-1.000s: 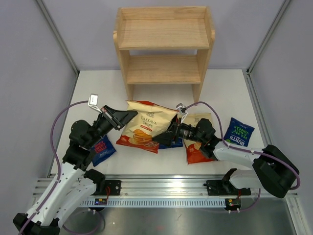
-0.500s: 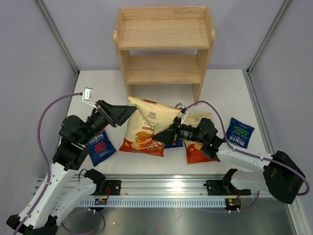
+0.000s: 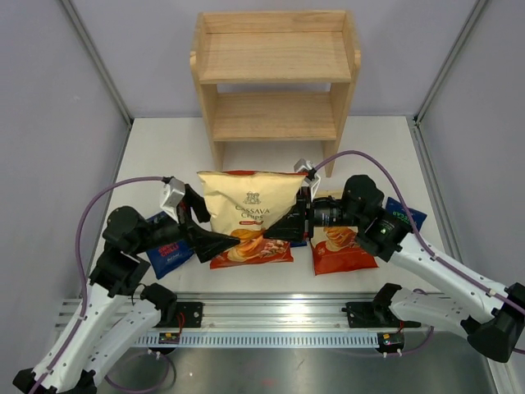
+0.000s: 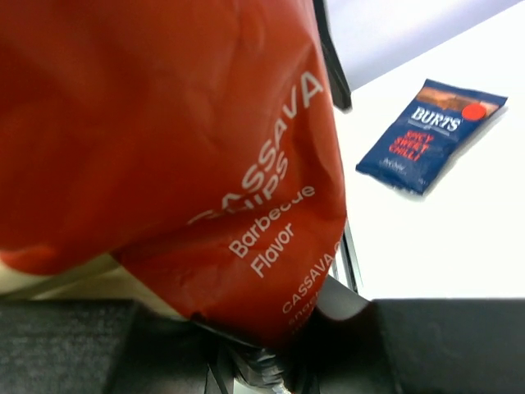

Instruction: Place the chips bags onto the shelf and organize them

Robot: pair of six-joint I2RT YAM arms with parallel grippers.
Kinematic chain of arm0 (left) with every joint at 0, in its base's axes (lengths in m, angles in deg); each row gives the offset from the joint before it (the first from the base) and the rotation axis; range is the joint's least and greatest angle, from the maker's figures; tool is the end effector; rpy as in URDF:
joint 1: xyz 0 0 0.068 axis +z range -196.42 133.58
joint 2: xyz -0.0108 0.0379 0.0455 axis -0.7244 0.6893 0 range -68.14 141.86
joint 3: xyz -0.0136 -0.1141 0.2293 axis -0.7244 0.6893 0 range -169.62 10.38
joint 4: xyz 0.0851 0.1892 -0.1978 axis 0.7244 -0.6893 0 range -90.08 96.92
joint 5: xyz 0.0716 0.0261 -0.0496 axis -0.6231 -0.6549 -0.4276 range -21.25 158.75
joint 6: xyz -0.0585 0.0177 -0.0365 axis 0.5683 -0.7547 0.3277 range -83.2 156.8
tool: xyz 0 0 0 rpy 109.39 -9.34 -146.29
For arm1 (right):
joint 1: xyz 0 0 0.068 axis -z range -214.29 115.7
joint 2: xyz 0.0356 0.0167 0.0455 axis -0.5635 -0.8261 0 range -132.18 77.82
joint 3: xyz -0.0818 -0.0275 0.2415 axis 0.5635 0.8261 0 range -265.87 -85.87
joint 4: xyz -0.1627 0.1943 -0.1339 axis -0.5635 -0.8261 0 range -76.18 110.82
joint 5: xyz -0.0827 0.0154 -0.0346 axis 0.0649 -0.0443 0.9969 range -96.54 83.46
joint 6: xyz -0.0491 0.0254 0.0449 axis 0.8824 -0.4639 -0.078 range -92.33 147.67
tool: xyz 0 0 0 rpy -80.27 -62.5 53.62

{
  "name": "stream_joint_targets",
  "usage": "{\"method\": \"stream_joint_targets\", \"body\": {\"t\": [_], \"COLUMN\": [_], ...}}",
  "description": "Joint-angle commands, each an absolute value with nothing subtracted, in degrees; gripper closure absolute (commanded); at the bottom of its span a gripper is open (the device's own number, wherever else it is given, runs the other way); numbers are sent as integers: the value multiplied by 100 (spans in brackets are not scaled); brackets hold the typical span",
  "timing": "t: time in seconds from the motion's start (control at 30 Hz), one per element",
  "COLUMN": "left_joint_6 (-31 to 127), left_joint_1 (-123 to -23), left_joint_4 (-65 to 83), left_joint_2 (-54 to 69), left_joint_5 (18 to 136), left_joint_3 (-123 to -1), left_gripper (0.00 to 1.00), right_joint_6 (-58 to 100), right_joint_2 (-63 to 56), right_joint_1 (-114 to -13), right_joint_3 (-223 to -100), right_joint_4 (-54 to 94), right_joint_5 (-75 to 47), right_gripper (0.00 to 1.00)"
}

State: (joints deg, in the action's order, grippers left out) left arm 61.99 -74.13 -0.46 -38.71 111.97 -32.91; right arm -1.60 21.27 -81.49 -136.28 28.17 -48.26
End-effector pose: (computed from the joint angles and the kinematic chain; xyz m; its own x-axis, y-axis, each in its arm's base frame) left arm 0.1320 -0.1146 0.3714 -0.3103 -0.1874 -0.9320 0.8942 0.2752 -0.3530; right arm 0.1604 0.2306 0.3529 -0.4763 0.0230 -0.8790 -0.8791 0.0092 0.4766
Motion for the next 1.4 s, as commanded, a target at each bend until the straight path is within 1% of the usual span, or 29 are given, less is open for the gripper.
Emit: {"method": "stream_joint_targets", "body": {"t": [0.0, 0.03, 0.07, 0.13, 0.2, 0.23, 0.3, 0.33, 0.37, 0.4, 0.43, 0.47, 0.5, 0.53, 0.57, 0.6, 0.63, 0.67, 0.7, 0.73, 0.8, 0.9, 0.93, 0.97, 1.07, 1.1, 1.13, 1.2, 1.37], "left_joint_6": [5966, 5931, 5930, 6105, 6369, 6465, 6677, 6712, 6773, 6817, 6870, 7010, 7107, 7212, 7457, 7607, 7748, 8054, 8222, 8381, 8899, 9786, 10032, 10531, 11166, 11256, 11317, 11432, 11704], "left_joint_1": [-7446, -7455, -7455, -7472, -7490, -7490, -7490, -7490, -7490, -7490, -7490, -7490, -7490, -7490, -7490, -7490, -7499, -7490, -7490, -7490, -7490, -7490, -7490, -7490, -7525, -7543, -7630, -7736, -8035], "left_joint_4": [341, 280, 314, 559, 990, 1113, 1368, 1378, 1360, 1343, 1334, 1325, 1342, 1412, 1465, 1509, 1570, 1606, 1650, 1842, 2150, 3132, 3745, 4029, 5067, 5226, 5462, 5596, 5544], "left_joint_2": [-3738, -3694, -3659, -3623, -3676, -3693, -3755, -3773, -3799, -3834, -3921, -3957, -4001, -4045, -4080, -4080, -4089, -4072, -4063, -4037, -3949, -3791, -3738, -3668, -3369, -3307, -3194, -3123, -3131], "left_joint_5": [11973, 11964, 12016, 12069, 11973, 11885, 11780, 11596, 11473, 11315, 10948, 10761, 10594, 10305, 10155, 10023, 9699, 9548, 9407, 9241, 9117, 8809, 8617, 8502, 8150, 8080, 7888, 7693, 6981], "left_joint_3": [-3234, -3260, -3269, -3208, -3085, -3058, -3023, -3040, -3049, -3058, -3067, -3067, -3058, -3067, -3058, -3067, -3067, -3076, -3076, -3041, -2988, -2699, -2602, -2410, -2241, -2215, -2197, -2162, -1977], "left_gripper": [1, 1, 5, 28, 54, 62, 63, 65, 66, 67, 68, 68, 68, 68, 68, 68, 69, 74, 75, 75, 76, 79, 79, 79, 81, 81, 82, 83, 83], "right_joint_6": [174, 209, 236, 271, 271, 262, 245, 245, 245, 280, 289, 271, 245, 210, 105, 43, -18, -271, -317, -361, -580, -993, -1064, -1247, -1922, -2100, -2363, -2497, -2533], "right_joint_2": [2087, 2069, 2043, 1990, 1964, 1981, 2034, 2060, 2130, 2183, 2244, 2436, 2543, 2674, 2963, 3113, 3272, 3613, 3799, 3992, 4458, 4636, 4627, 4548, 4128, 3934, 3724, 3012, 1861], "right_joint_1": [-8202, -8202, -8202, -8193, -8202, -8202, -8193, -8193, -8202, -8193, -8202, -8202, -8202, -8202, -8202, -8202, -8193, -8193, -8193, -8193, -8193, -8202, -8202, -8202, -8202, -8202, -8202, -8202, -8369], "right_joint_3": [-14176, -14298, -14360, -14475, -14528, -14554, -14563, -14563, -14563, -14563, -14502, -14458, -14301, -14195, -14090, -13871, -13747, -13607, -13431, -12968, -12300, -11910, -11778, -11708, -11313, -11207, -11128, -11231, -11452], "right_joint_4": [2109, 1899, 1810, 1696, 1669, 1669, 1686, 1678, 1669, 1617, 1599, 1555, 1502, 1519, 1519, 1502, 1467, 1484, 1754, 1983, 2876, 3634, 3759, 3891, 5066, 5949, 6341, 7201, 8311], "right_joint_5": [-5207, -5224, -5242, -5233, -5164, -5128, -4971, -4918, -4865, -4664, -4505, -4278, -3658, -3373, -3057, -2436, -2134, -1670, -1595, -1569, -1699, -1963, -1981, -2060, -2192, -2366, -2429, -2674, -2456], "right_gripper": [78, 78, 76, 76, 75, 75, 71, 70, 65, 58, 50, 35, 15, 4, 1, 1, 1, 1, 0, 1, 1, 0, 1, 0, 0, 0, 1, 1, 1]}}
